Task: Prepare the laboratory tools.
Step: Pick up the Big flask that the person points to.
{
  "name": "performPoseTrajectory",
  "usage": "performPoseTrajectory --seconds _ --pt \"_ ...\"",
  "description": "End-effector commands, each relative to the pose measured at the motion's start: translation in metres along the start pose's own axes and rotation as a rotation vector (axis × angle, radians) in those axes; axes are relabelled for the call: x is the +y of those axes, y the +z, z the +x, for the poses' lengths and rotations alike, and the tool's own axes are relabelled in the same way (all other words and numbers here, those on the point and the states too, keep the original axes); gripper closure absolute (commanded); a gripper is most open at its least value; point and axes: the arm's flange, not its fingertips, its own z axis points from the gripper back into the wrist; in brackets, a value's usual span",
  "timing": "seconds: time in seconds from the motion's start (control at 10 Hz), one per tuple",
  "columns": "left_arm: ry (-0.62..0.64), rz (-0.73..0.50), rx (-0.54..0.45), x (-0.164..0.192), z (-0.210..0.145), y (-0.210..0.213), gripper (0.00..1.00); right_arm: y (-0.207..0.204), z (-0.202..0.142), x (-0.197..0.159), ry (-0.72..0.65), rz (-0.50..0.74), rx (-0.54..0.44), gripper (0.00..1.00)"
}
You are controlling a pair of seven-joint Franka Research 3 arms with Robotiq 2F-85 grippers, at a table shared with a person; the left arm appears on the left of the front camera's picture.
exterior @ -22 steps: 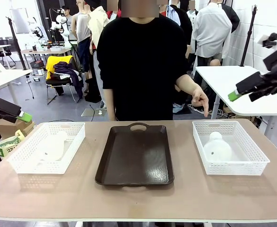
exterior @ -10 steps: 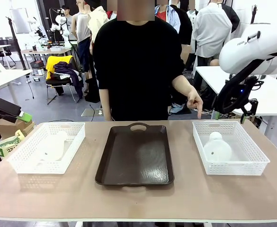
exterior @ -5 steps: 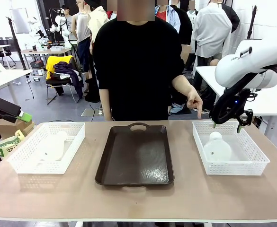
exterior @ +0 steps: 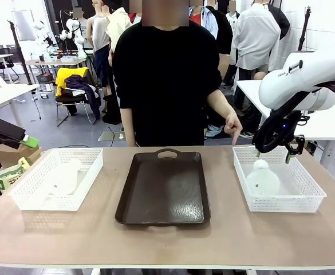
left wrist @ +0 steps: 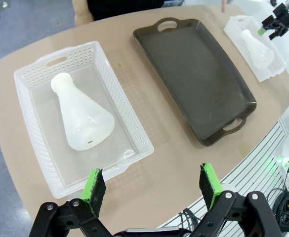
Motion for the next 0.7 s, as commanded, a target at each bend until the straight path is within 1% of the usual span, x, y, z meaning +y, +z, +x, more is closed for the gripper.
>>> performPoseTrajectory --seconds 0.0,0.3,0.5,0.6 --pt "-0.012 -0.003 0.001 0.002 -0.001 0.001 0.0 -0.001 0.0 0.0 0.0 -0.001 0.002 0.0" --pt "-0.012 -0.003 0.001 0.002 -0.001 0.001 0.0 -0.015 0.009 0.033 -0.127 -0.116 -0.11 0.0" --pt "-0.012 -0.003 0.001 0.002 -0.001 0.001 0.0 -0.026 0.012 0.042 -0.173 -0.172 -0.169 0.0" --pt "-0.012 -0.003 0.001 0.002 -0.001 0.001 0.0 -0.033 0.016 0.042 -0.174 -0.18 -0.167 0.0"
